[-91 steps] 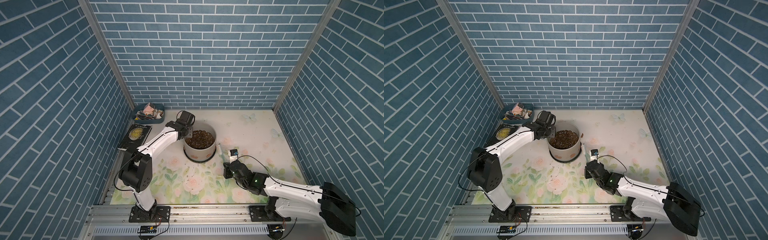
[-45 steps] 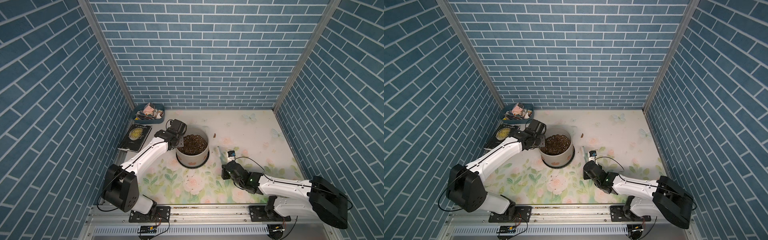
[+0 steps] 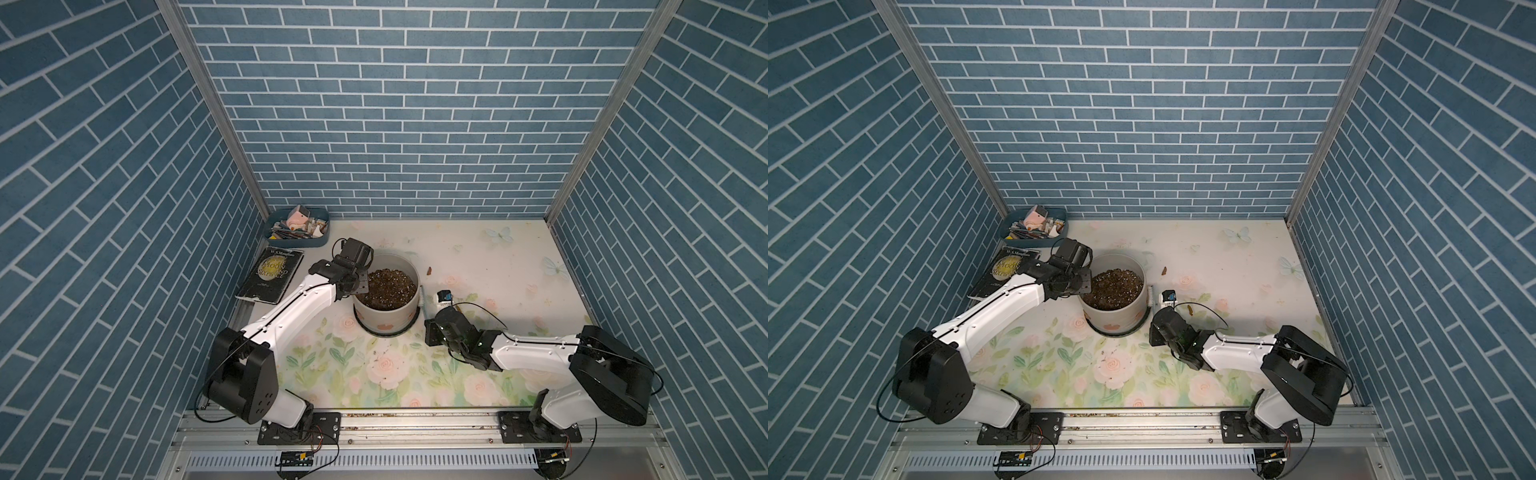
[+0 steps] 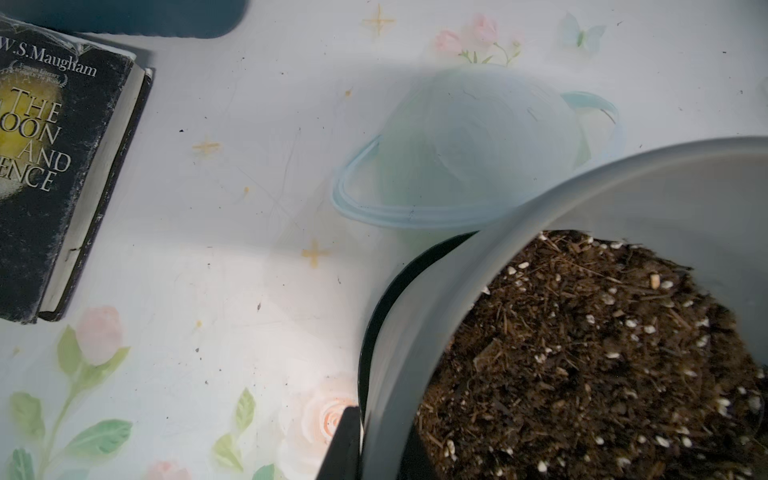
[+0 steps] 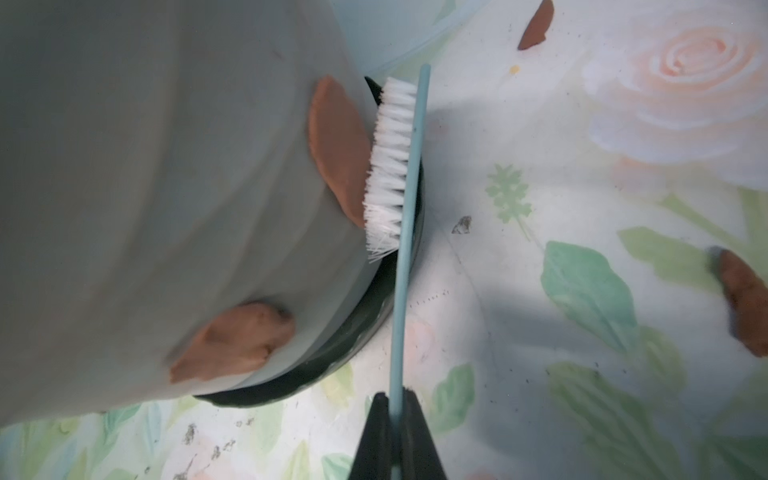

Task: Scrub the dried mud off the ceramic pot
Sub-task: Brush off the soil from the pot.

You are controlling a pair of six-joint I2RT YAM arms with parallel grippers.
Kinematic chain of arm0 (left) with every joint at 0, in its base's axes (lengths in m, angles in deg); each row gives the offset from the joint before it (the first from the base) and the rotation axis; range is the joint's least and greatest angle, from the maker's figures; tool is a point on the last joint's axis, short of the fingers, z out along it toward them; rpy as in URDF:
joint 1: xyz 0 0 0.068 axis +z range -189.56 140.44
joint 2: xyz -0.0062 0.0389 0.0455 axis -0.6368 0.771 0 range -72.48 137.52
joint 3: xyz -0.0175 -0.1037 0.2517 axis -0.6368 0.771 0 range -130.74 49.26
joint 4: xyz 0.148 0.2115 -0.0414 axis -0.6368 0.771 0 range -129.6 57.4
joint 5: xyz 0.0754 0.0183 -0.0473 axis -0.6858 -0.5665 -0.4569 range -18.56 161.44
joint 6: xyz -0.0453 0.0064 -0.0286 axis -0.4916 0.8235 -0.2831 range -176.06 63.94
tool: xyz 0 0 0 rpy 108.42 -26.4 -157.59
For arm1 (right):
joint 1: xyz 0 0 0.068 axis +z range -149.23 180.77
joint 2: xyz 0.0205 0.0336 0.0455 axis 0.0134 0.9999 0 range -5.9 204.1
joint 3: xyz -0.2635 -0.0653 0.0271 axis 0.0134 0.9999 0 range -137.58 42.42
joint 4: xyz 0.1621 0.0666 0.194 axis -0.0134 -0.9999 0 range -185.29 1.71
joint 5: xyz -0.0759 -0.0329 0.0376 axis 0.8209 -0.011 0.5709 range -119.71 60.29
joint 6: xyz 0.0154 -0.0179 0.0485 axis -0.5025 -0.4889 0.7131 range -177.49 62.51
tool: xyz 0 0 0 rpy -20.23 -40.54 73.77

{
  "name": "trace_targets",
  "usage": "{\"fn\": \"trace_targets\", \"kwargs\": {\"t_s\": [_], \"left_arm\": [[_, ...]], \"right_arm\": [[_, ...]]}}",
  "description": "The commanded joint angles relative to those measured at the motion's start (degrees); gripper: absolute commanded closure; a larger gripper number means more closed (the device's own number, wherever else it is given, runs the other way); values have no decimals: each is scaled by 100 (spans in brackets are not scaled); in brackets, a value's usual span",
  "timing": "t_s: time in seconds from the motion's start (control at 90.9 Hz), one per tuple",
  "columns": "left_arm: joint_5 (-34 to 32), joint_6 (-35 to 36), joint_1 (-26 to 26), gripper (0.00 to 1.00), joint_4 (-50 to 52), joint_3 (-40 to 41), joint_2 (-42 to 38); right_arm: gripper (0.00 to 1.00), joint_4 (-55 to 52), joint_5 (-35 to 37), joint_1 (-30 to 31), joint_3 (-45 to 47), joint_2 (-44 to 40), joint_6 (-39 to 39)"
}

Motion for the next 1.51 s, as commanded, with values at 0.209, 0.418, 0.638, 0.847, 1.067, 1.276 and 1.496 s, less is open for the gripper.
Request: {"fn": "trace_targets", "kwargs": {"t_s": [0.209, 0.418, 0.638, 0.847, 1.067, 1.276, 1.496], "left_arm": [[273, 2, -65, 93, -605, 43, -66], [222, 15, -65, 93, -597, 59, -74], [216, 29, -65, 85, -592, -39, -76], [220, 69, -57, 48, -581, -409, 120], [118, 138, -56, 35, -807, -612, 296], [-159, 134, -40, 37, -720, -627, 657], [-229, 147, -8, 41, -783, -486, 618]], "right_arm": [[100, 139, -166, 46, 132, -1120, -244], [100, -189, 157, 34, 296, -1297, -244], [100, -964, 769, 8, 394, -1431, -202], [100, -583, 384, 30, 351, -636, -160], [100, -137, 29, 93, 252, -535, -288], [100, 175, -267, 115, 393, -1076, -344], [100, -54, -10, 119, 596, -1554, -297]]}}
